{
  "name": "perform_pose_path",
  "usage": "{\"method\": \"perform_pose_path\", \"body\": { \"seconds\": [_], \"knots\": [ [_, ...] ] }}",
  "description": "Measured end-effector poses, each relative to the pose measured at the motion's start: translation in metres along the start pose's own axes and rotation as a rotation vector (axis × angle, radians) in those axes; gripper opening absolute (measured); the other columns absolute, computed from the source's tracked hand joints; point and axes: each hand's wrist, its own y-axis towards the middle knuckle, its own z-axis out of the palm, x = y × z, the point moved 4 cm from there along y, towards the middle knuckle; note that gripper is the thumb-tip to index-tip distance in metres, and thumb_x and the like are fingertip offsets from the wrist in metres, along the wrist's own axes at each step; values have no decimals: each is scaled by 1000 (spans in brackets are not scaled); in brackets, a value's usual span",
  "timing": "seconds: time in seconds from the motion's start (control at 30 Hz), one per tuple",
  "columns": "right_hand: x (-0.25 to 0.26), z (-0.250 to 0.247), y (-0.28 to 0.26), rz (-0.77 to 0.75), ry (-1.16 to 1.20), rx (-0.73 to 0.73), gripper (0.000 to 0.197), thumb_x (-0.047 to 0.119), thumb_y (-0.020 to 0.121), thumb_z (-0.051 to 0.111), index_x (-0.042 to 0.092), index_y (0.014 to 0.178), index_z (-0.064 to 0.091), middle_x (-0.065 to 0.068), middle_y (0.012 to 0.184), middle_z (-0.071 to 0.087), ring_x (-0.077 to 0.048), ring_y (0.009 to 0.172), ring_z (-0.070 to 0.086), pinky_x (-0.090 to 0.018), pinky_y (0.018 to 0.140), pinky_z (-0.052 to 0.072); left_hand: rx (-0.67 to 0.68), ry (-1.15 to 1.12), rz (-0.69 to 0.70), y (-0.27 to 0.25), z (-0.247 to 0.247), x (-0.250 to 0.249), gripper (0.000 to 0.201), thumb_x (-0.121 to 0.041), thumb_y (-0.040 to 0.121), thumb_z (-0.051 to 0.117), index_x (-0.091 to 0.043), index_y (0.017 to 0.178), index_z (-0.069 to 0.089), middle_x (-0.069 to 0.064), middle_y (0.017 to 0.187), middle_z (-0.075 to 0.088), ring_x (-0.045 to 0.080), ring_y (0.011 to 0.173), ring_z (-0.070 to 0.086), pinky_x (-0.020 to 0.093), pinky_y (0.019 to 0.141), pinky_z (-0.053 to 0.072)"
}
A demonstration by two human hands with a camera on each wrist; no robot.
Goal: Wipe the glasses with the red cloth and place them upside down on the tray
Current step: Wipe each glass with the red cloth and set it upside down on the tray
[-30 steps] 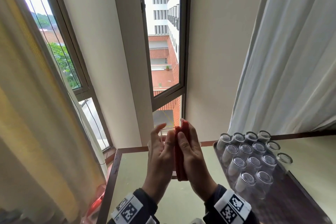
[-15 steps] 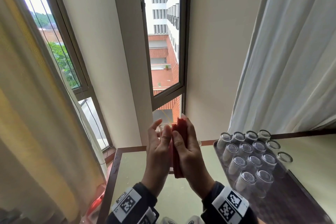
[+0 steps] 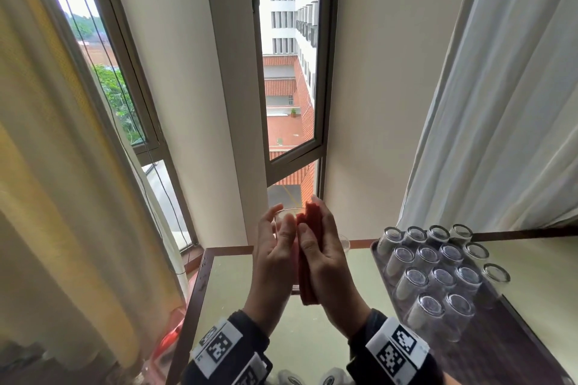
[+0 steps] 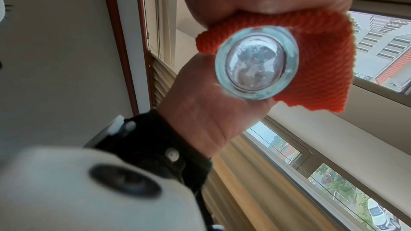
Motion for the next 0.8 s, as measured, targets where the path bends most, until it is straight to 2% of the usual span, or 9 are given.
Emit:
{"method": "perform_pose_path", "body": {
  "seconds": [0.1,0.27,0.37,0.4,0.5,0.6,0.63,0.73,0.8],
  "knots": [
    [-4,2,4,18,-24,11,70,65,77,53,45,143,37,8,136,56,-14,124,57,-46,105,48,-9,7,3,0,-1,2,40,-52,89,41,-37,126,44,8,126,61,17,111,65,37,92,57],
    [-1,0,10,50,80,23,43,44,87,51,32,129,49,-4,114,67,-22,107,68,-53,98,52,-20,70,10,-3,1,6,35,-66,89,50,-54,121,43,1,132,52,20,125,55,38,100,53],
    [-1,1,3,15,28,-4,49,49,88,49,38,135,44,5,123,63,-18,116,63,-50,100,52,-31,95,-1,-1,0,1,37,-68,85,50,-49,117,45,-2,134,44,14,127,50,21,92,51],
    [-1,2,1,2,7,0,54,54,86,49,43,138,41,7,130,60,-18,121,60,-49,101,51,-25,72,-19,0,-1,2,37,-66,87,49,-47,119,46,0,136,44,15,126,51,21,92,51],
    [-3,2,1,-16,-40,14,62,60,83,51,45,141,37,7,136,55,-17,126,57,-46,104,49,-51,62,-3,0,-3,3,39,-66,88,44,-49,123,47,2,140,48,18,128,54,39,103,51],
    [5,-2,8,18,58,21,31,36,100,52,38,130,48,5,122,63,-16,115,64,-37,98,53,-47,24,27,-2,2,3,37,-62,92,42,-48,126,45,3,134,55,16,119,61,41,99,54],
    [9,-3,9,37,115,34,28,33,99,50,35,127,49,3,116,65,-16,110,66,-34,95,55,-37,22,35,-3,4,2,35,-60,94,42,-48,126,43,2,132,56,16,117,62,40,99,55],
    [15,-3,8,22,158,28,48,40,90,48,27,137,45,3,113,69,-17,108,68,-39,97,54,-20,62,38,-1,4,0,33,-64,91,49,-57,123,42,-7,130,50,19,125,55,42,103,51],
    [11,-2,5,-6,88,0,56,47,95,49,28,146,38,7,128,63,-16,120,62,-43,103,51,-16,112,37,2,2,-2,39,-65,84,50,-57,121,42,-15,128,45,16,129,49,39,106,48]
  ]
}}
